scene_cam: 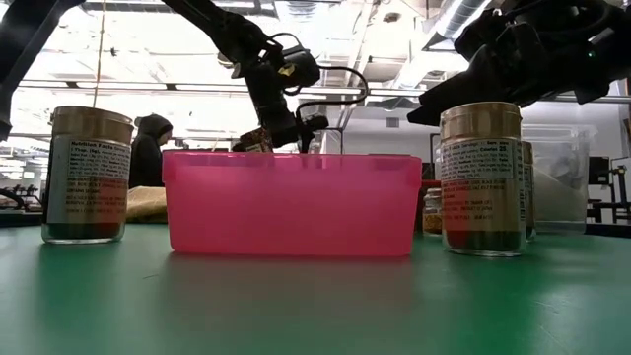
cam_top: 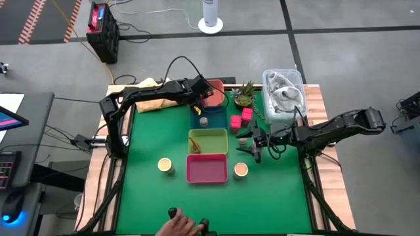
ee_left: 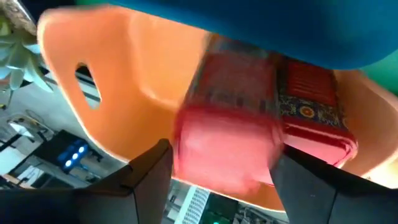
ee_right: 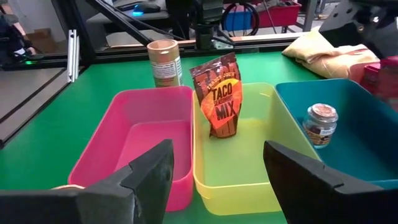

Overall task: Sort spices by type
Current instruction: Put the red seasoning can into the orange bin

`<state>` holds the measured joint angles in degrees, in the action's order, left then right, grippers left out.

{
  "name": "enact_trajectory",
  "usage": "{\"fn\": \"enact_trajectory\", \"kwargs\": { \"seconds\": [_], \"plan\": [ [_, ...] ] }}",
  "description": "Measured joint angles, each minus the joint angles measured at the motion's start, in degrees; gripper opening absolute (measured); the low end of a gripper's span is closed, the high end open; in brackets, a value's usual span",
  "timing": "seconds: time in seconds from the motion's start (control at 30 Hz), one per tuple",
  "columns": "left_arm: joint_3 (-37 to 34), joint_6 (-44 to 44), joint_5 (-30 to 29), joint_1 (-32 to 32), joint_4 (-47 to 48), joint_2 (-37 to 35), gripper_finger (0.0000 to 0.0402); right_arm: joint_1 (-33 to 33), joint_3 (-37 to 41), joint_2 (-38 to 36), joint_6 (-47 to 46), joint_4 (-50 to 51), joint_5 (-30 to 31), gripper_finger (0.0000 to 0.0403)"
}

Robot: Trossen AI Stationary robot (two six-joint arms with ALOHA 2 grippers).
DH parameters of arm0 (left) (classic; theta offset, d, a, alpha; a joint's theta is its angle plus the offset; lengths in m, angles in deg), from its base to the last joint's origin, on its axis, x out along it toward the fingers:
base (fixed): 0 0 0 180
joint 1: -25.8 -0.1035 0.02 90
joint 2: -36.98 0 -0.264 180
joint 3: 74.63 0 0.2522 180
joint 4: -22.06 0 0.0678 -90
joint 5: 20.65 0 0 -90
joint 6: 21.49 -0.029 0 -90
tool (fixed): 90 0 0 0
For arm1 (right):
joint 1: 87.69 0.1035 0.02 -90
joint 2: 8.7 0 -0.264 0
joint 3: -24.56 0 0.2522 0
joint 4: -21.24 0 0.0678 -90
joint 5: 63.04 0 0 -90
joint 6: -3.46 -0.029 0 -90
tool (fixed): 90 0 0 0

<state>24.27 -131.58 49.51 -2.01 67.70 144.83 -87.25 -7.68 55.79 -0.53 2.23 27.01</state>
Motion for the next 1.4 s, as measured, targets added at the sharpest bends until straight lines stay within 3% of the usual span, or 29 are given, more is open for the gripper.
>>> {"fn": "enact_trajectory", "kwargs": {
  "seconds": [0.57, 0.87, 1.1, 1.23, 1.4],
  "plan": [
    [1.1, 3.5, -2.0, 0.3, -7.1, 0.2, 0.0265, 0.0, 0.0, 0.0, 0.4, 0.2, 0.0, 0.0276],
    [0.3, 21.0, 8.5, 0.2, -23.3, 0.2, 0.0265, 0.0, 0.0, 0.0, 0.5, -0.4, 0.0, 0.0276],
    [0.1, 16.7, 10.6, -0.5, -23.5, 3.0, 0.0265, 0.0, 0.0, 0.0, 0.5, -0.9, 0.0, 0.0276],
    [0.1, 13.9, 6.0, -0.5, -22.6, 5.0, 0.0265, 0.0, 0.0, 0.0, 0.6, -1.1, 0.0, 0.0276],
    [0.2, 15.6, 4.9, -0.5, -19.5, 4.6, 0.0265, 0.0, 0.0, 0.0, 0.8, -0.9, 0.0, 0.0276]
  ]
}}
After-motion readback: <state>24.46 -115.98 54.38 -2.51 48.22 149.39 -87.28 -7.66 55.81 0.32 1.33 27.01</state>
